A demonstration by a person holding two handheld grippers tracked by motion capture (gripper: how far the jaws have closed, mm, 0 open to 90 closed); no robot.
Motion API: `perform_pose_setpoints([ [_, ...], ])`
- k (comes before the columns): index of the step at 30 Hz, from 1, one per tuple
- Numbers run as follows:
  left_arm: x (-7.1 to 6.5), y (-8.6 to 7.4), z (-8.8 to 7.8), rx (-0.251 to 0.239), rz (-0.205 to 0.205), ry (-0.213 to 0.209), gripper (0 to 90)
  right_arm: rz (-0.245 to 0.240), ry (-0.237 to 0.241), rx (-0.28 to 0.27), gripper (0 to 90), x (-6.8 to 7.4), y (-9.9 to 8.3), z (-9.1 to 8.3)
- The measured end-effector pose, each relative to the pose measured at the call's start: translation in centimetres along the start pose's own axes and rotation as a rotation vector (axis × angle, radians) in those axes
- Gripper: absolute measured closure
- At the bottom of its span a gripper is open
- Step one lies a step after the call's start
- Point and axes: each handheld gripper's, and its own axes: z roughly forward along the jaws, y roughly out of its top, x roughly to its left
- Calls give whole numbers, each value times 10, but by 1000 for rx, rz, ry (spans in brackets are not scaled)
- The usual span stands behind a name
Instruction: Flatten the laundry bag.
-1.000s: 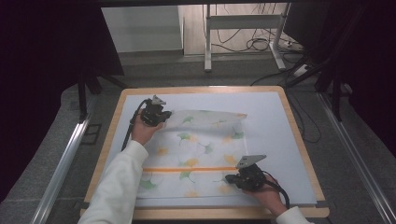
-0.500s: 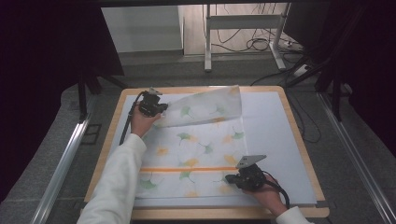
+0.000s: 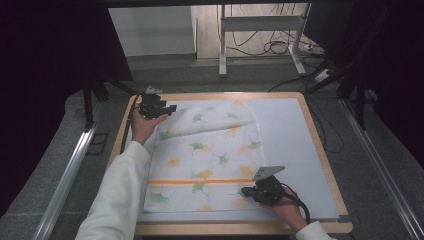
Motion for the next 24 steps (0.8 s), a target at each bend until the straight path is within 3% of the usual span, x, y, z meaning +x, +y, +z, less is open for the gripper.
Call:
perform_pose_setpoints([
  [8,-16,-10,-37,-37,59,-63,448,4,-2,-1,889,0,0,0],
  [14,-28,-22,-53,-61,101,-90,463,5,-3,-1,889,0,0,0],
  [18,-40,-29,-59,-40,160,-130,568,5,-3,-1,889,0,0,0],
  [20,-47,-32,-58,-14,199,-140,675,8,-4,0,889,0,0,0],
  [24,-54,-38,-53,13,204,-178,838,9,-4,-1,889,0,0,0],
])
